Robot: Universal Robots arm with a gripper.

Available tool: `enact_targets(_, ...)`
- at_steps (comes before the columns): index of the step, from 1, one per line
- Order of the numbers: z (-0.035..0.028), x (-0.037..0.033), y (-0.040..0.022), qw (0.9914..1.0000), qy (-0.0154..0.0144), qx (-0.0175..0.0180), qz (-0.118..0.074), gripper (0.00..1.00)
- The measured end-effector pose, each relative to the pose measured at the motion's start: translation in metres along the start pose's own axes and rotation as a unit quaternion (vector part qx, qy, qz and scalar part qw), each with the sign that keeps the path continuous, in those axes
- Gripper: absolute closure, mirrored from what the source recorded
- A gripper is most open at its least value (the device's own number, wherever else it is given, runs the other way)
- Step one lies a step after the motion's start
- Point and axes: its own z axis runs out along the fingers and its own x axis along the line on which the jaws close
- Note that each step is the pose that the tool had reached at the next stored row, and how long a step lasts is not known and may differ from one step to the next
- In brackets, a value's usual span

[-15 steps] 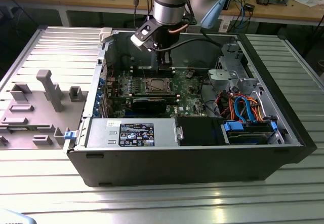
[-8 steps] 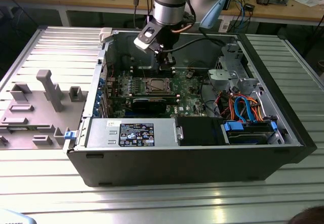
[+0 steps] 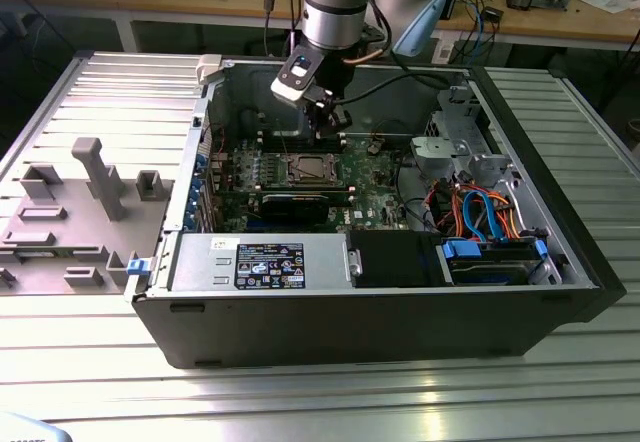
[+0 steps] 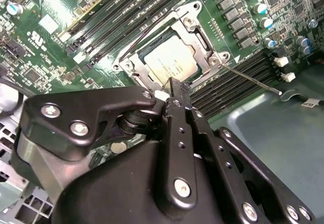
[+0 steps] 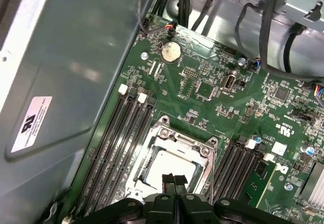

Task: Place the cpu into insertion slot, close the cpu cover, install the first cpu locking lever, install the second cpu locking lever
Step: 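Install the first cpu locking lever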

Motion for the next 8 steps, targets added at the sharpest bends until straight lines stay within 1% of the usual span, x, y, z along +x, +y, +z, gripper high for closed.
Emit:
enact_targets(4,0.0,0.0,0.0,0.99975,-0.0005,0.0002,-0.022,0.89)
enact_targets(8,0.0,0.0,0.0,0.99913,-0.0011,0.0004,-0.042,0.89)
